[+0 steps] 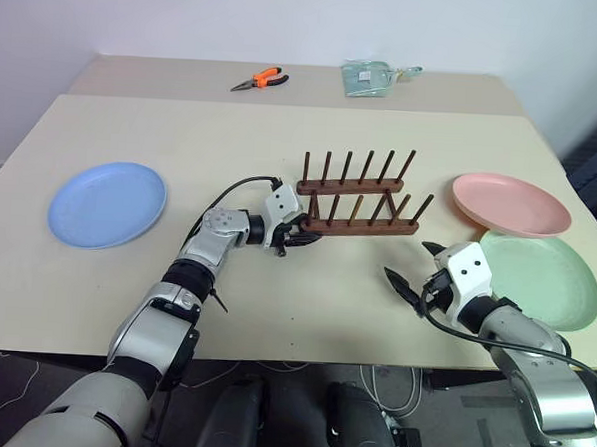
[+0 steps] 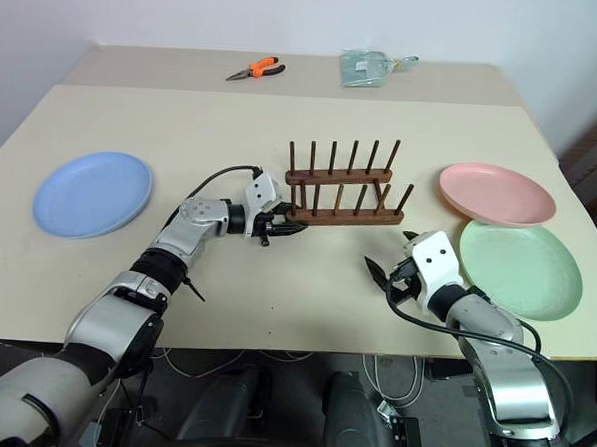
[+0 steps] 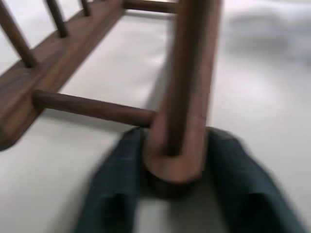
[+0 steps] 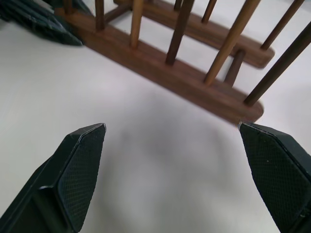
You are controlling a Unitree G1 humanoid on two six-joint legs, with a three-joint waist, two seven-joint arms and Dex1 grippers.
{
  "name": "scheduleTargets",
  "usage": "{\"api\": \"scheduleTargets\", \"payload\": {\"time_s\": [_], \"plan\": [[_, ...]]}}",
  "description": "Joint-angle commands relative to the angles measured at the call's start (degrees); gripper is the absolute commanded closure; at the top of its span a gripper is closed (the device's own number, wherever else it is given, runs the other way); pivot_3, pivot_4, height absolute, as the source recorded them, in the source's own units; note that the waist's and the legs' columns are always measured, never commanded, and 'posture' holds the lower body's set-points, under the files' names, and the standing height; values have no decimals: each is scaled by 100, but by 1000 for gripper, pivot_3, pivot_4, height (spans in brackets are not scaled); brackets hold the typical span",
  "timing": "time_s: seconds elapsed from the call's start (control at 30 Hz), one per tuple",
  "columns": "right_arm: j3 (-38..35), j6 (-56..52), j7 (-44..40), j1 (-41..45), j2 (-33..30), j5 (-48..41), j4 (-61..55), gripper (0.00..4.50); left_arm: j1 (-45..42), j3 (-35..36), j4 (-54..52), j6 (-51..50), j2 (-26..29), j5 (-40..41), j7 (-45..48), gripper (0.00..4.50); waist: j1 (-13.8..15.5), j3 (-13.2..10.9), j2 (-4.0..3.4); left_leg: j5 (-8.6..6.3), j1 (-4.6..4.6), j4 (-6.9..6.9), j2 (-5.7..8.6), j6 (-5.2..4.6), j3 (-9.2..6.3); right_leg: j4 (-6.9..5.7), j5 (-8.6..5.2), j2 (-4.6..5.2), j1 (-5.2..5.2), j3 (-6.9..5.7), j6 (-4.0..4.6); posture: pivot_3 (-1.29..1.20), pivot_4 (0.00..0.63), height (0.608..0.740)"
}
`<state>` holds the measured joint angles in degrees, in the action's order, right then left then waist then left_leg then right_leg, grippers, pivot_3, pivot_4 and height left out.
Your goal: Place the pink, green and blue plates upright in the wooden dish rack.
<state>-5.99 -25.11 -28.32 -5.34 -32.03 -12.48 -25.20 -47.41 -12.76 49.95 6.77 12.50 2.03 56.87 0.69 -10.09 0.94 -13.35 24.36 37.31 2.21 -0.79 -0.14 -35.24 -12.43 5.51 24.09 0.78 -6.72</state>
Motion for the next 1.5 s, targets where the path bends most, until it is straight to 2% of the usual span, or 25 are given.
{"api": "scheduleTargets", "payload": {"time_s": [0.03, 0.1, 0.3, 0.33, 0.37, 0.5, 0.53, 0.6, 0.63, 0.7, 0.73, 0.83, 0.93, 1.1, 1.23, 1.33, 1.5], "plan": [[-111, 175, -11, -22, -32, 41, -193, 0, 379, -158, -293, -11, 134, -96, 383, 3361, -23, 1, -2, 0, 0, -1, -1, 0, 0, 0, 0, -1, 0, 1, 0, 0, 150, 738], [-136, 208, -41, -13, -51, 41, -139, 0, 537, -149, -591, -108, 218, -77, 501, 3361, -18, 1, -2, 0, -2, -3, -4, 0, -1, -1, 0, -3, 1, 0, 0, 0, 150, 738], [-330, 404, -226, 86, -289, 94, 280, 0, 1745, -124, -2998, -1022, 1149, 367, 1337, 3361, -121, 4, -6, -1, -2, -9, -9, 0, -2, -2, -1, -3, 4, 3, 1, 0, 150, 738], [-359, 437, -257, 91, -324, 98, 341, 0, 1871, -94, -3212, -1164, 1284, 375, 1329, 2562, -134, 4, -7, -1, -3, -9, -9, 0, -2, -2, -1, -3, 4, 4, 2, 0, 150, 738], [-384, 463, -284, 95, -355, 102, 392, 0, 1964, -68, -3365, -1282, 1394, 369, 1293, 2283, -135, 5, -8, -1, -5, -9, -10, 0, -1, -3, -7, -2, 3, 5, 14, 0, 150, 738], [-451, 548, -426, 61, -499, 154, 540, 0, 2088, 68, -3385, -1344, 1608, 96, 754, 200, -125, 7, -11, -1, -10, -5, -10, 0, -3, -4, -12, -1, -3, 5, 22, 0, 150, 738], [-464, 565, -492, 25, -554, 161, 560, 0, 2114, 105, -3394, -1398, 1673, 61, 647, 65, -126, 8, -11, -1, -10, -4, -9, 0, -3, -4, -12, -1, -3, 5, 22, 0, 150, 738], [-488, 587, -609, -43, -646, 140, 574, 0, 2194, 147, -3480, -1511, 1811, 63, 534, 65, -130, 9, -9, -1, -11, -4, -9, 0, -2, -5, -11, -2, -3, 5, 21, 0, 150, 738], [-501, 591, -679, -81, -677, 101, 559, 254, 2259, 172, -3588, -1634, 1880, 125, 524, 22, -137, 11, -10, -1, -12, -4, -10, 0, -3, -5, -11, -3, -3, 5, 21, 0, 150, 738], [-499, 548, -898, -174, -725, -36, 445, 818, 2532, 245, -4039, -2038, 2070, 384, 646, 654, -166, 14, -15, -1, -17, -7, -12, 0, -2, -7, -11, -5, -4, 6, 21, 0, 150, 738], [-469, 519, -977, -208, -735, -80, 384, 1278, 2715, 259, -4344, -2276, 2175, 553, 760, 922, -182, 15, -16, -1, -20, -9, -14, 0, -1, -8, -11, -6, -5, 9, 21, 0, 150, 738], [-181, 475, -1037, -212, -673, -12, 283, 2962, 3253, 157, -5177, -2776, 2344, 969, 974, 2465, -191, 17, -19, -1, -28, -15, -20, 1, 0, -8, -12, -4, -7, 12, 23, 0, 150, 738], [162, 422, -962, -121, -558, 144, 297, 4476, 3520, -67, -5762, -3100, 2116, 1065, 655, 3943, -124, 26, -32, -2, -31, -16, -20, 2, 0, 0, -14, 4, -14, 11, 25, 0, 150, 738], [532, 357, -646, 250, -458, 575, 700, 4476, 3408, -293, -5794, -3389, 1459, 881, -104, 3943, 20, 28, -31, -4, -26, -7, -5, -3, 0, 15, -16, 10, -26, 6, 24, 0, 150, 738], [824, 377, -253, 761, -306, 1039, 1292, 4476, 3100, -466, -5136, -3287, 910, 174, -1255, 3943, 20, 30, -29, -6, -34, -6, -3, -5, -2, 20, -15, 9, -40, 2, 24, 0, 150, 738], [1062, 521, 90, 1191, -122, 1444, 1839, 4476, 2788, -226, -4560, -3313, 497, 17, -2044, 3943, 1, 32, -25, -6, -82, -7, -3, -5, -2, 24, -16, 7, -85, 2, 23, 0, 150, 738], [1248, 705, 502, 2023, 284, 1762, 2775, 4476, 2367, -8, -3736, -3048, 313, -117, -2734, 3943, -109, 50, -6, -6, -104, -9, -10, -4, -3, 19, -17, -5, -99, 4, 21, 0, 150, 738]]}}
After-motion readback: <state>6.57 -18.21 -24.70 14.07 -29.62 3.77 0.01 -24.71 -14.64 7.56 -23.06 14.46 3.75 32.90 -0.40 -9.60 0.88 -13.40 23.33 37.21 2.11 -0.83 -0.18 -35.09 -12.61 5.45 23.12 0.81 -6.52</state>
